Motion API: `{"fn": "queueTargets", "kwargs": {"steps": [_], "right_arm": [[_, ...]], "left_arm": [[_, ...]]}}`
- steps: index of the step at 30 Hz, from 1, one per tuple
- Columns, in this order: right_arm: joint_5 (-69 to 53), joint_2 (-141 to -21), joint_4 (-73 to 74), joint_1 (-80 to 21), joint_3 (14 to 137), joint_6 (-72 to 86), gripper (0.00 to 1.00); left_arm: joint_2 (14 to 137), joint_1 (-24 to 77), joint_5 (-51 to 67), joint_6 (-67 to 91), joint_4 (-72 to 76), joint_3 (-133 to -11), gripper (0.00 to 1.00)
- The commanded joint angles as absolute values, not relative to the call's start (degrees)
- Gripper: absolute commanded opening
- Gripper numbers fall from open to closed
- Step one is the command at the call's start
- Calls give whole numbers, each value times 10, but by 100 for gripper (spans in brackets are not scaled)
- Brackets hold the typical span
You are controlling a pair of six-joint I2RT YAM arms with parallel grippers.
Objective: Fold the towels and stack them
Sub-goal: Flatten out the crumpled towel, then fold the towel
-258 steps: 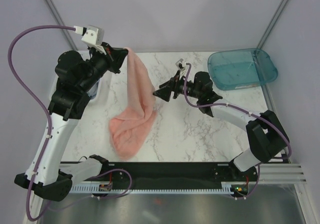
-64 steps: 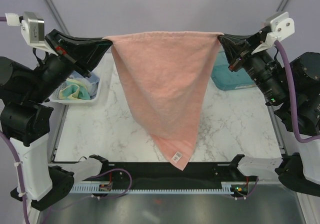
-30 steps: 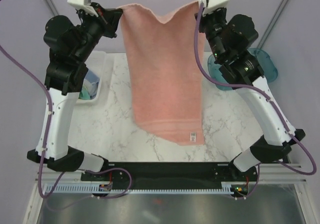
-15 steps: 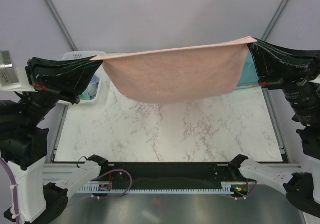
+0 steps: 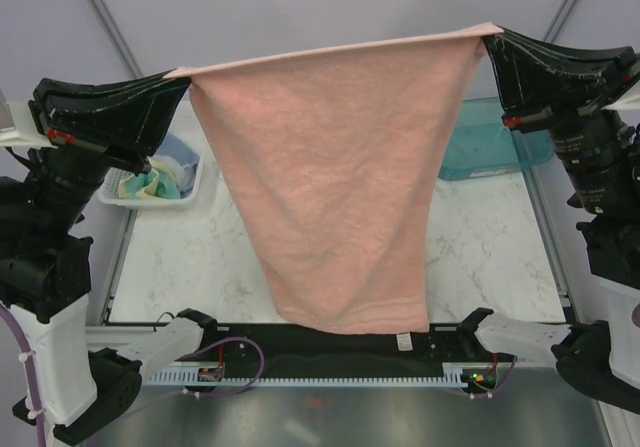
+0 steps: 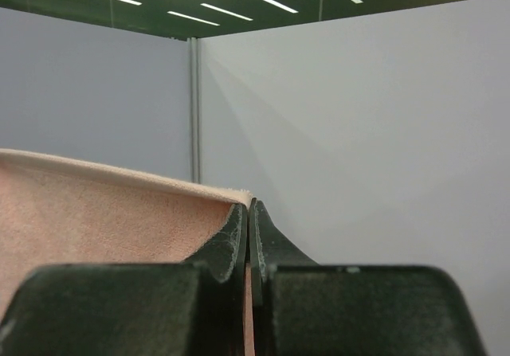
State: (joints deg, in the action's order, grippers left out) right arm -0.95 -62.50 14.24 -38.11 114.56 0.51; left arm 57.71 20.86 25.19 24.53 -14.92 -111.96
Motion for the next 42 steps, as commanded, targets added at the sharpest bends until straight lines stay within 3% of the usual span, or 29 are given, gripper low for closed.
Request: {"fn": "queueTargets", "kwargs": {"steps": [1, 8, 13, 18, 26, 35, 42], "right_arm": [[87, -661, 104, -375, 1201, -53, 0], [150, -771, 84, -372, 1147, -119, 0], [77, -853, 8, -280, 1069, -84, 0], [1, -997, -26, -194, 1146, -47, 0], [-88, -1145, -100, -147, 1208, -4, 0], [-148, -1210, -129, -118, 1183, 0, 0], [-153, -1133, -111, -117, 994, -12, 0]], "left_arm": [[604, 202, 143, 195, -154, -1158, 2], [706, 203, 38, 85, -164, -1102, 2], [786, 176, 5, 45, -79, -1041, 2], [918, 131, 10, 59, 30, -1068, 2], [1072, 123, 30, 40, 86, -1144, 2], [1104, 118, 59, 18, 114, -1067, 2], [1006, 122, 95, 17, 136, -862, 2]]}}
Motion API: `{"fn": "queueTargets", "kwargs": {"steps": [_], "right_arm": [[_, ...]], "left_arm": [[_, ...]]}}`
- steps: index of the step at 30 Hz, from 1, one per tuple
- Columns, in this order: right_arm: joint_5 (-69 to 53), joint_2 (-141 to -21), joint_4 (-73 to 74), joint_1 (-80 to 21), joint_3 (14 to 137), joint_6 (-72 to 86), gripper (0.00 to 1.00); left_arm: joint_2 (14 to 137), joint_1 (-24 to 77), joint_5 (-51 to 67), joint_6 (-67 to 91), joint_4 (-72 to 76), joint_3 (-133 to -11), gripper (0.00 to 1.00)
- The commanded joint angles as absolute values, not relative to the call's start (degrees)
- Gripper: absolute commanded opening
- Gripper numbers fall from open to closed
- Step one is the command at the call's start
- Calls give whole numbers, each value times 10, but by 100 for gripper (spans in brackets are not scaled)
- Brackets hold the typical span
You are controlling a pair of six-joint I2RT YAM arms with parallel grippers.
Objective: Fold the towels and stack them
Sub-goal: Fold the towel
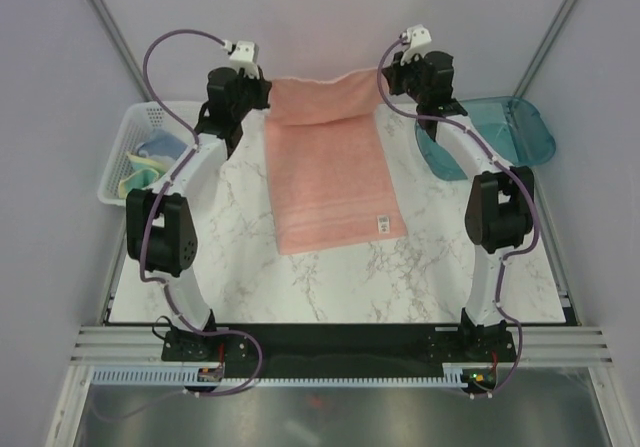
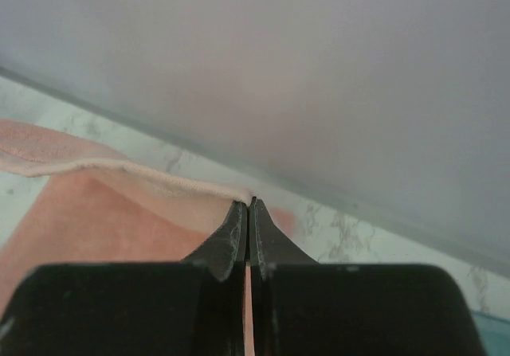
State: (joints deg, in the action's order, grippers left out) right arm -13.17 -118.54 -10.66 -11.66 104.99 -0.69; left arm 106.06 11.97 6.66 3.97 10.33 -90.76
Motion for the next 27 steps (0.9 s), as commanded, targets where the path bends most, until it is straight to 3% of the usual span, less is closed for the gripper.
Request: {"fn": "queueTargets", "kwargs": {"steps": [1, 10, 27], "right_arm": [[-156, -1124, -104, -118, 976, -12, 0], [-159, -1040, 49, -118, 842, -20, 0], [-145, -895, 128, -145, 640, 0, 0]], "left_arm": [[985, 125, 98, 15, 135, -826, 2], [890, 172, 64, -24, 6, -690, 2], [766, 224, 41, -7, -122, -520, 2]]}}
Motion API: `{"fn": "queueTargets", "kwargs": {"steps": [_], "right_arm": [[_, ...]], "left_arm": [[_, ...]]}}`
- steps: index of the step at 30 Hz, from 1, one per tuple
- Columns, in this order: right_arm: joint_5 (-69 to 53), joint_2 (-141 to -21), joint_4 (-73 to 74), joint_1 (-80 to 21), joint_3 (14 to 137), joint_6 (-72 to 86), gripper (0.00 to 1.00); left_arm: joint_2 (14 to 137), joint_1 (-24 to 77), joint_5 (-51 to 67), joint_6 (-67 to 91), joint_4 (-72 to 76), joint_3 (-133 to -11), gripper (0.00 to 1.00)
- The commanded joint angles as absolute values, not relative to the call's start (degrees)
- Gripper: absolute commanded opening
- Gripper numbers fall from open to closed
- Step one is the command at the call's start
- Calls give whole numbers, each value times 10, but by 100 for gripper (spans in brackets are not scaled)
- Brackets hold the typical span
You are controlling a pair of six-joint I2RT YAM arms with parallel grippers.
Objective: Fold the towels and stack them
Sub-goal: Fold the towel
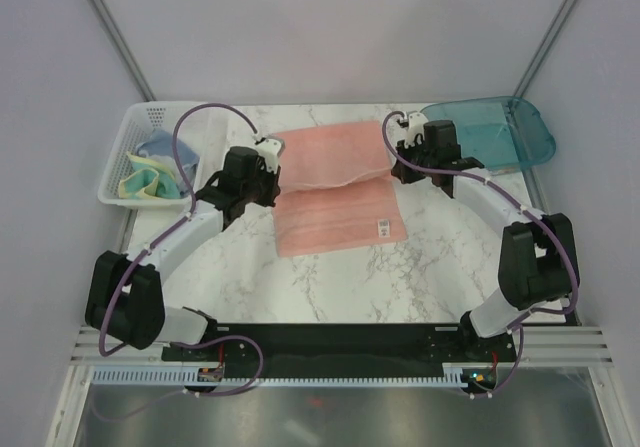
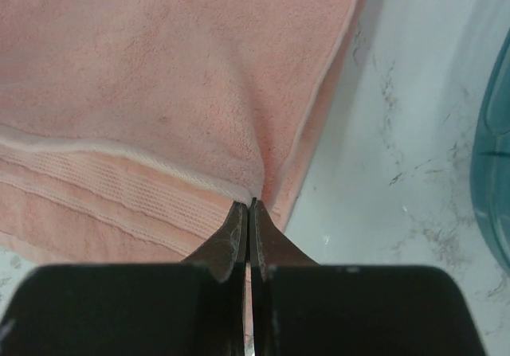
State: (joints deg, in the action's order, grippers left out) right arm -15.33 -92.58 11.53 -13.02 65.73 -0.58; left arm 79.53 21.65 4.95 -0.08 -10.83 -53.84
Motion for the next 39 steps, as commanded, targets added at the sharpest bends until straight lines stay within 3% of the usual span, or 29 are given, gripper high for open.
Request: {"fn": "queueTargets", "kwargs": {"steps": [1, 16, 19, 27, 33, 39], "right_arm": [[-138, -890, 128, -152, 626, 0, 0], [-55, -820, 156, -174, 639, 29, 0], [-50, -831, 180, -174, 688, 19, 0], [-56, -852, 216, -174, 815, 26, 0], [-55, -820, 251, -174, 815, 19, 0], [-69, -752, 258, -176, 671, 47, 0]], "left_arm": [[755, 235, 34, -5, -122, -512, 2], [737, 288, -90, 82, -178, -534, 2], [747, 288, -146, 79, -208, -595, 2], [754, 289, -162, 80, -266, -731, 2], [720, 300, -185, 91, -284, -672, 2], [669, 335, -138, 169, -287, -558, 2]]}}
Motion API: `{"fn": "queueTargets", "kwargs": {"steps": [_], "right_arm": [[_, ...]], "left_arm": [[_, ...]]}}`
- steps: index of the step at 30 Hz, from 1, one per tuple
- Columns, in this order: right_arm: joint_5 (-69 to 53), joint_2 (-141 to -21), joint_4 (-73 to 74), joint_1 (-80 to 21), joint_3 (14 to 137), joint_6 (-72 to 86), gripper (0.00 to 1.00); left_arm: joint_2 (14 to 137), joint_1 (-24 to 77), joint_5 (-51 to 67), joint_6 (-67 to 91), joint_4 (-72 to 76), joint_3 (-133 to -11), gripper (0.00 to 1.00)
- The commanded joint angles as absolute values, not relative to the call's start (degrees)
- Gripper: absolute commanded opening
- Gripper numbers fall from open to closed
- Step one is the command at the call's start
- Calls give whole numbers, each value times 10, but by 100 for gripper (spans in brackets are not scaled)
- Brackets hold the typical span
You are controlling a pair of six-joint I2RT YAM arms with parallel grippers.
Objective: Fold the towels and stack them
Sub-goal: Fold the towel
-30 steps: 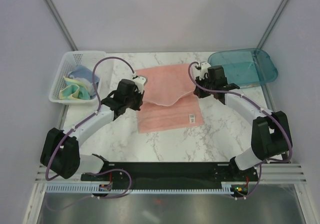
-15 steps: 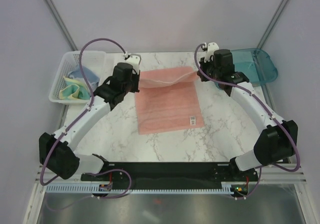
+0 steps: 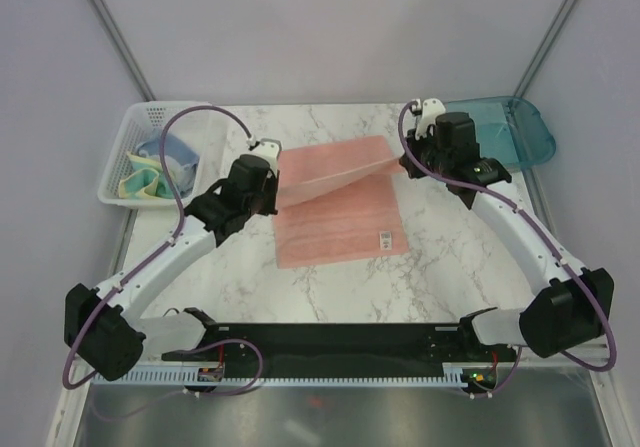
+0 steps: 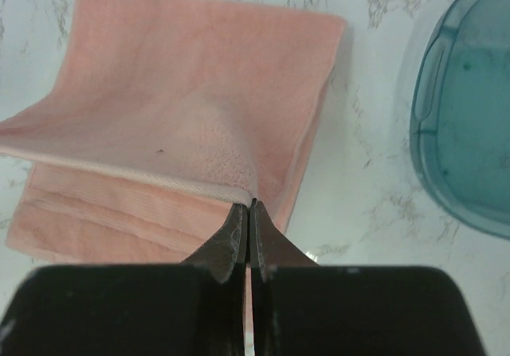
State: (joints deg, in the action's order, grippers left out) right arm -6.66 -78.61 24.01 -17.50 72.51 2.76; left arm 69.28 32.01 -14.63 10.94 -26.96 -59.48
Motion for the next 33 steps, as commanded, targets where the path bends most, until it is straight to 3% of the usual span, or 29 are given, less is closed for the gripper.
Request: {"fn": "queueTargets", "kwargs": {"steps": [1, 13, 20, 27, 33], "right_arm": [[-69, -740, 255, -177, 651, 54, 0], [-72, -710, 214, -193, 451, 186, 0], [-53, -717, 207, -214, 434, 204, 0], [-46, -708, 217, -214, 515, 164, 0], [-47, -682, 244, -215, 508, 163, 0]], "left_arm": [[669, 343, -132, 175, -287, -548, 2], [700, 400, -118, 240, -286, -454, 2], [711, 416, -167, 256, -287, -432, 2], [705, 416, -345, 219, -334, -545, 2], [689, 417, -385, 240, -375, -556, 2]]}}
